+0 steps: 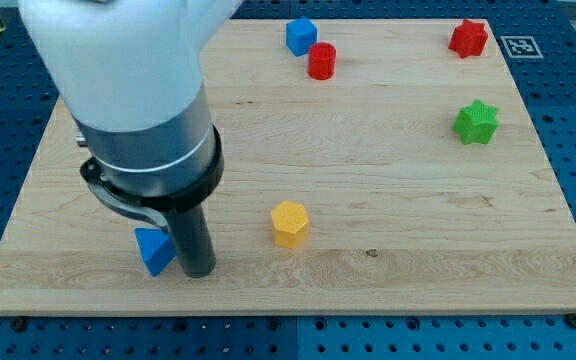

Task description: Move the blue triangle towards the bottom left of the board

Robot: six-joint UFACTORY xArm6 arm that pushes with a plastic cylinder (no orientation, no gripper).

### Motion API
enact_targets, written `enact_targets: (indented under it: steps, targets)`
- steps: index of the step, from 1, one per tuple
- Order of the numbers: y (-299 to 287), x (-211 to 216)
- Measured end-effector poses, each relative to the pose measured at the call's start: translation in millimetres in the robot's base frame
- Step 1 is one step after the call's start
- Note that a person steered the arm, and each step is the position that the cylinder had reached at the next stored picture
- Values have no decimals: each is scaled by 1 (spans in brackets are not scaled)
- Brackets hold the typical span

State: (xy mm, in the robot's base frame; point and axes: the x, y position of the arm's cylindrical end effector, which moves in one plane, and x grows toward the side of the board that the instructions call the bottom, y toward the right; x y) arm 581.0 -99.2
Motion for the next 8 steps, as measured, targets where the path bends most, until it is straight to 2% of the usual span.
enact_targets:
  steps: [3,4,5,6,8]
  targets:
    - [-13,-4]
    - [-46,-5]
    - [-52,-12]
    - [-49,-44]
    - [-78,-27]
